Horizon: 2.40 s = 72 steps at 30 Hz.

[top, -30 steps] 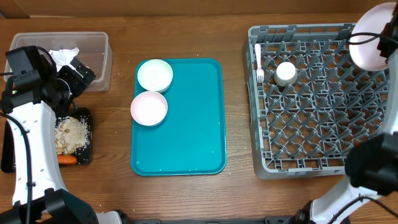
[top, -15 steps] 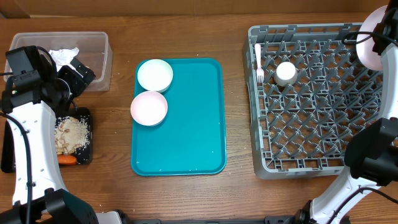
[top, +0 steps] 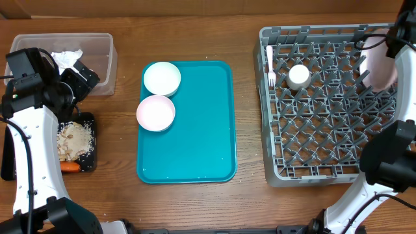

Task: Sort waste into correct bins and load items into the dishwasher rack
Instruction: 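Lower the plate upright into the rack and open the right gripper, then reach the right gripper to the pink bowl and grasp its rim, then carry the pink bowl right into the dish rack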

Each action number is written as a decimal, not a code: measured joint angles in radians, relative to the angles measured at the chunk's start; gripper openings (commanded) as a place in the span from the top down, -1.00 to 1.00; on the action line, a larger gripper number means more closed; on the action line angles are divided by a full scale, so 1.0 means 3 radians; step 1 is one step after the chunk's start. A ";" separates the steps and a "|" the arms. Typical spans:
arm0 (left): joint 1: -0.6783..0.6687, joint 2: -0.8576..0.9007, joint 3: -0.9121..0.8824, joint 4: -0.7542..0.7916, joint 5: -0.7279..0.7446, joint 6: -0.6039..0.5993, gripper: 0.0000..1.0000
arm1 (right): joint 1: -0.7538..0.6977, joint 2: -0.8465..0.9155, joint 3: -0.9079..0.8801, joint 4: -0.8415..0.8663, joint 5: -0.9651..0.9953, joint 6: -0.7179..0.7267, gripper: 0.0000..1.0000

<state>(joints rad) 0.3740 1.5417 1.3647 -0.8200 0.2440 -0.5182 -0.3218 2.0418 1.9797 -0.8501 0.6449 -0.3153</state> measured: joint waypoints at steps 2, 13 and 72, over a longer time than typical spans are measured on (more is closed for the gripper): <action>0.0000 0.0000 0.0000 0.0000 0.0000 0.0000 -1.00 | 0.0042 0.0000 0.0000 -0.0019 -0.0097 0.0097 -0.39; 0.0000 0.0000 0.0000 0.0000 0.0000 0.0000 -1.00 | 0.0582 -0.0256 0.0242 -0.0392 -0.1263 0.0795 -1.00; 0.0000 0.0000 0.0000 0.0000 0.0000 0.0000 -1.00 | 0.3515 0.0778 -0.0411 -0.0189 -0.3037 0.2899 0.92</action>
<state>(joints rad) 0.3740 1.5417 1.3647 -0.8200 0.2440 -0.5182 0.7326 2.2753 1.8565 -0.9070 -0.2661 0.5545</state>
